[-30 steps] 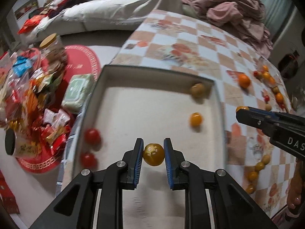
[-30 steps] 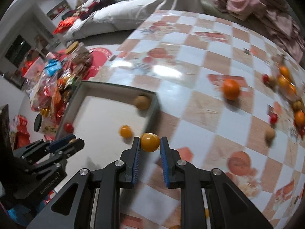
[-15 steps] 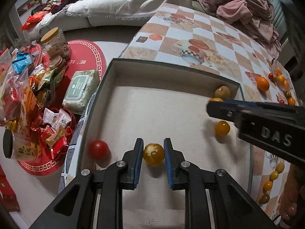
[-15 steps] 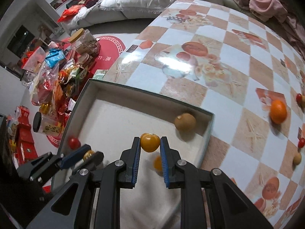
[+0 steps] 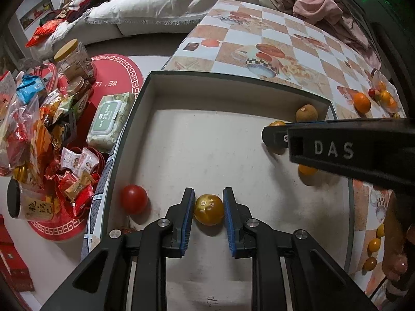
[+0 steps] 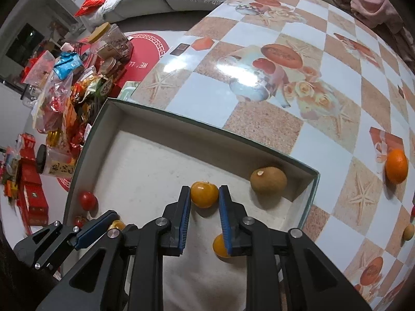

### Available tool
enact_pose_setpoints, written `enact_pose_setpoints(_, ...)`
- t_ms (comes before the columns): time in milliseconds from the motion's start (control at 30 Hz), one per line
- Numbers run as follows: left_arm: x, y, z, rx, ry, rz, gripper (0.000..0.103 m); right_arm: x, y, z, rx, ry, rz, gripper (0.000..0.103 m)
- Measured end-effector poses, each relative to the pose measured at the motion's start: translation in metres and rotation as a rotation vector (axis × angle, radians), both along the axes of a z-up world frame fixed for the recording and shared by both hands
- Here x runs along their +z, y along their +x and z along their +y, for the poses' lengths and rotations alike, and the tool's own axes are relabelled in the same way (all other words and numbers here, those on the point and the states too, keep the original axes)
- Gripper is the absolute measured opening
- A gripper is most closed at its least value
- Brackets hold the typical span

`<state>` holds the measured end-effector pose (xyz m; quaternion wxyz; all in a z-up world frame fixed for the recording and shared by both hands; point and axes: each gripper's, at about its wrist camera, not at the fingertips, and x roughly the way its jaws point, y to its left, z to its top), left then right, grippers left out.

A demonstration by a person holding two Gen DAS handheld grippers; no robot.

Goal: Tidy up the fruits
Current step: 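Carry both yellow tomatoes over the white tray and open both tools, then move both open tools back over the remaining fruits on the table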

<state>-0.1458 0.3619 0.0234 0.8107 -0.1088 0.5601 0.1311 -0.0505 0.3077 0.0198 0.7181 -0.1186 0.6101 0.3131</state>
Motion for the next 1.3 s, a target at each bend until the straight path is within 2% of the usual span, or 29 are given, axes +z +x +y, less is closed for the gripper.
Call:
enact_pose_setpoints(33, 0.0, 0.0, 0.0, -0.002, -0.004, 0.001, 0.049, 0.0, 0.002, -0.001, -0.005, 0.006, 0.012, 0.025)
enact_pose_setpoints(100, 0.003, -0.003, -0.001, 0.008, 0.016, -0.016, 0.077, 0.001, 0.005, -0.005, -0.025, 0.022, 0.032, 0.036)
enact_pose_setpoints(167, 0.006, -0.006, -0.002, 0.004, 0.039, -0.034, 0.077, 0.005, 0.007, -0.008, -0.038, 0.043, 0.037, 0.045)
enact_pose_setpoints(233, 0.004, -0.004, -0.003, -0.005, 0.028, -0.01, 0.077, 0.01, 0.007, -0.012, -0.046, 0.07, 0.039, 0.049)
enact_pose_setpoints(300, 0.003, -0.003, -0.003, -0.007, 0.031, 0.004, 0.077, 0.015, 0.008, -0.015, -0.058, 0.097, 0.048, 0.06)
enact_pose_setpoints(467, 0.009, -0.001, -0.009, -0.018, 0.039, 0.014, 0.077, 0.035, 0.008, -0.027, -0.096, 0.16, 0.042, 0.079)
enact_pose_setpoints(833, 0.026, 0.008, -0.036, -0.067, 0.06, 0.018, 0.077, 0.065, -0.001, -0.083, -0.16, 0.112, -0.07, 0.083)
enact_pose_setpoints(1300, 0.046, 0.033, -0.113, -0.22, 0.07, 0.0, 0.077, 0.05, -0.002, -0.22, -0.36, 0.027, -0.068, 0.083)
